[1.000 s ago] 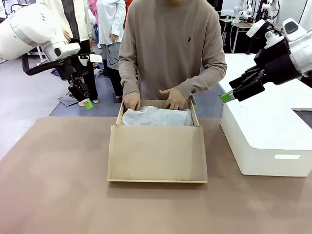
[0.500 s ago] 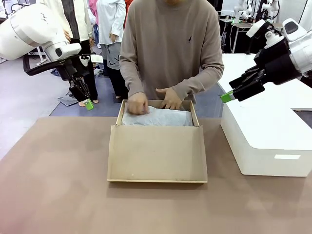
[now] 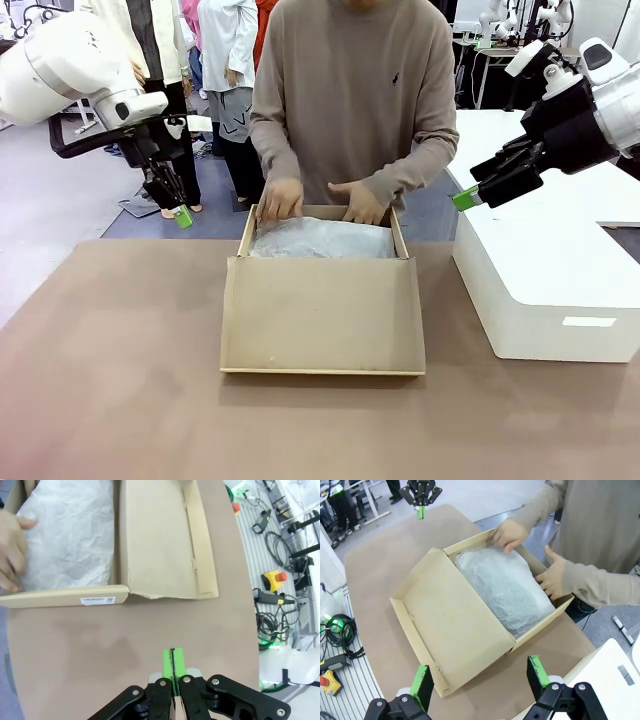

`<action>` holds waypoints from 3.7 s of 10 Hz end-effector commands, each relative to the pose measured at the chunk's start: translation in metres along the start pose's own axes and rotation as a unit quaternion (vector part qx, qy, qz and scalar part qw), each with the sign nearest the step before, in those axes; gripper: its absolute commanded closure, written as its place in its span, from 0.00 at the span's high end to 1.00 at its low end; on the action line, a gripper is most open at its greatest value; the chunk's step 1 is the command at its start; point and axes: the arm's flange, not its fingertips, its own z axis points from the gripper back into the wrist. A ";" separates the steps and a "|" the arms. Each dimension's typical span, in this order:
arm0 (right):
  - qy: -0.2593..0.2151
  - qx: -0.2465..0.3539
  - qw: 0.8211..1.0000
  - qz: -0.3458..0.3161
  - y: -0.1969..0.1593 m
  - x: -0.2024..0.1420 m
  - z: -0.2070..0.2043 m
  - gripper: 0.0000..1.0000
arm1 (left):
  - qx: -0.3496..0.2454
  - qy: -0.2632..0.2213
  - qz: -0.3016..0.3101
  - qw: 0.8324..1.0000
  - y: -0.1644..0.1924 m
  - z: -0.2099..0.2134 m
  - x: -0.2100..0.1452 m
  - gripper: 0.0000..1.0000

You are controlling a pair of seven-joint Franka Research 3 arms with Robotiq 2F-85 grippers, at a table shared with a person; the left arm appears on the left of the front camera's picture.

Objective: Pack the shoes into the box.
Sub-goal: Close the Shoes Box.

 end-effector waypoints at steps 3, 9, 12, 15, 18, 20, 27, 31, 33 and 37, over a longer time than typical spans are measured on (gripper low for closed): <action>-0.007 0.007 1.000 0.001 -0.002 0.000 -0.001 1.00 | 0.031 -0.007 -0.038 0.999 0.011 -0.019 -0.020 0.00; -0.007 0.007 1.000 0.001 -0.002 0.000 -0.001 1.00 | 0.038 -0.040 -0.064 0.996 0.032 -0.050 -0.049 0.00; -0.007 0.007 1.000 0.001 -0.002 0.000 -0.001 1.00 | 0.034 -0.026 -0.053 0.998 0.036 -0.052 -0.046 0.00; -0.007 0.007 1.000 0.001 -0.002 0.000 -0.001 1.00 | 0.034 -0.026 -0.053 0.998 0.036 -0.052 -0.046 0.00; -0.007 0.007 1.000 0.001 -0.002 0.000 -0.001 1.00 | 0.025 -0.041 -0.056 0.997 0.041 -0.059 -0.049 0.00; -0.007 0.007 1.000 0.001 -0.002 0.000 -0.001 1.00 | 0.021 -0.061 -0.057 0.996 0.042 -0.069 -0.048 0.00; -0.007 0.007 1.000 0.001 -0.002 0.000 -0.001 1.00 | -0.022 -0.078 -0.061 0.995 0.063 -0.100 -0.052 0.00; -0.007 0.007 1.000 0.001 -0.002 0.000 -0.001 1.00 | -0.044 -0.099 -0.061 0.992 0.070 -0.118 -0.058 0.00; -0.007 0.007 1.000 0.001 -0.002 0.000 -0.001 1.00 | -0.054 -0.111 -0.059 0.991 0.074 -0.127 -0.061 0.00; -0.007 0.007 1.000 0.001 -0.002 0.000 -0.001 1.00 | -0.069 -0.132 -0.057 0.987 0.074 -0.144 -0.061 0.00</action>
